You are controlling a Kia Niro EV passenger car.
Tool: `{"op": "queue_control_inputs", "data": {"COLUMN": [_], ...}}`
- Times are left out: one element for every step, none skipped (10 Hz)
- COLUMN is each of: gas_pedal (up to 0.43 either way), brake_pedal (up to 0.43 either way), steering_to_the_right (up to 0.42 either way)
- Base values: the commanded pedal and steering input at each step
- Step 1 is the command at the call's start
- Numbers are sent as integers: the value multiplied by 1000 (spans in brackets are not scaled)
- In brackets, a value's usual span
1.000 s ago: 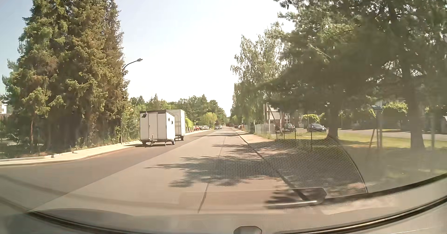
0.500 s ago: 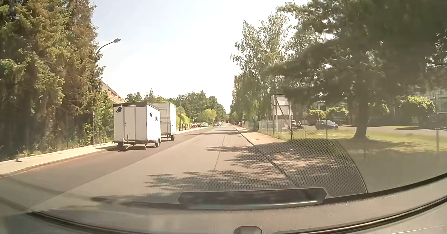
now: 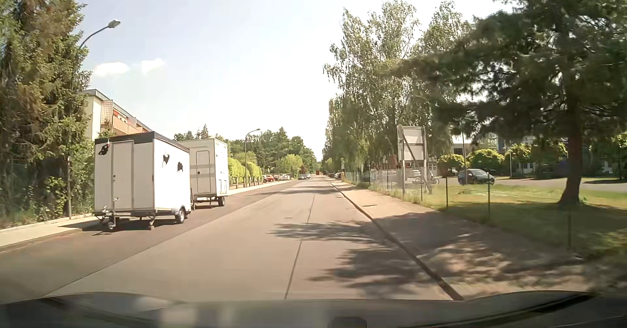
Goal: Follow the waypoints while adhering to traffic rules and regulations
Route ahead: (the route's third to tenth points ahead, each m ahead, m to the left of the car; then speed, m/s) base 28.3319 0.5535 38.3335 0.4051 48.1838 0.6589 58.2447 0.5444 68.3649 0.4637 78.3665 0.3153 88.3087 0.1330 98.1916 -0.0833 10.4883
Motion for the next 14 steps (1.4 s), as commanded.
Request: {"op": "queue_control_inputs", "data": {"gas_pedal": [98,98,98,98,98,98,87,87,87,87,87,67,67,67], "brake_pedal": [0,0,0,0,0,0,0,0,0,0,0,0,0,0], "steering_to_the_right": [-1,-1,0,0,1,4,4,3,1,-2,-3,-4,-5,-5]}}
